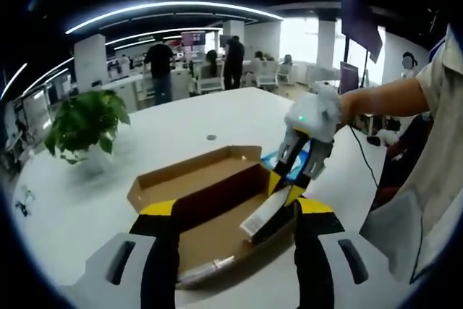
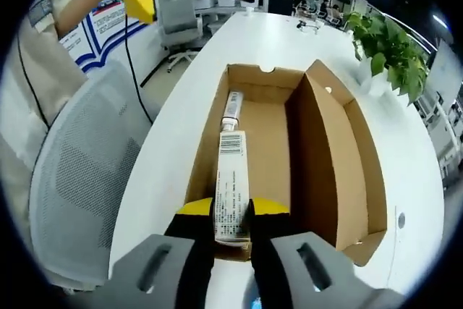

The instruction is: Operate the shoe box by opening the lid, removing the specified soft item, and placing it in the target area until the item is outside and the box remains undamaged.

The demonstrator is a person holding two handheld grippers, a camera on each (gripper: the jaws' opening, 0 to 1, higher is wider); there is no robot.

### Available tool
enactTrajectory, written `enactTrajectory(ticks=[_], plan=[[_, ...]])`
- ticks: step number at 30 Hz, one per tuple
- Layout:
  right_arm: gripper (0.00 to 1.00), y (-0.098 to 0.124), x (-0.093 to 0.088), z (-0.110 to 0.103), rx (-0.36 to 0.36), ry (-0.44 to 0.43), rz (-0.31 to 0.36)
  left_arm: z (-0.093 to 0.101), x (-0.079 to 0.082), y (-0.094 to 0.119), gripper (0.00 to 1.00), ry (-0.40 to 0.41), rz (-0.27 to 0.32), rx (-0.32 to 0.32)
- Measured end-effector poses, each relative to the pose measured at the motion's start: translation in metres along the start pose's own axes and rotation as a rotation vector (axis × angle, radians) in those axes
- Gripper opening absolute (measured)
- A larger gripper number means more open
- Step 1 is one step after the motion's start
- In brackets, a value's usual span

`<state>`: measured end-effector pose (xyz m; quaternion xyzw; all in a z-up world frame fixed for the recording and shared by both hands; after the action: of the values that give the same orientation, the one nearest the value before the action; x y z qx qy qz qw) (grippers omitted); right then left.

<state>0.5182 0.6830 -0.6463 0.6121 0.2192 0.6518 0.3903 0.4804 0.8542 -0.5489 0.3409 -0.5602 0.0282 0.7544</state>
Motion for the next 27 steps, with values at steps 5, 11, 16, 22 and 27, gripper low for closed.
enactTrajectory(ticks=[5,11,16,22,27], plan=[[0.15,0.017,0.008,0.01,-0.037,-0.009,0.037,0.0,-0.004,0.003,0.71,0.003,-0.005,-0.004],[0.15,0.037,0.011,0.019,-0.068,-0.018,0.063,0.003,-0.012,0.003,0.79,0.003,-0.027,-0.014],[0.15,0.055,0.008,0.027,-0.092,-0.024,0.077,0.006,-0.017,0.004,0.87,0.013,-0.046,-0.027],[0.15,0.077,0.0,0.039,-0.121,-0.03,0.081,0.006,-0.024,0.008,0.91,0.025,-0.069,-0.037],[0.15,0.092,-0.009,0.049,-0.143,-0.034,0.08,0.004,-0.025,0.011,0.95,0.039,-0.063,-0.032]])
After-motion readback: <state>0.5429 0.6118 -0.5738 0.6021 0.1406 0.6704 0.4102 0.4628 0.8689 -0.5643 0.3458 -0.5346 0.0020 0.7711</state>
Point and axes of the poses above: the point that each gripper's makers call its tool centre point, and the gripper's own axes: y roughly backward along the fingers, z roughly to its right, x roughly out of its top, the point moved 6 cm from there along y, roughly backward along the fingers, and after that the axes turned 13 degrees about -x, right-handed, at the moved point
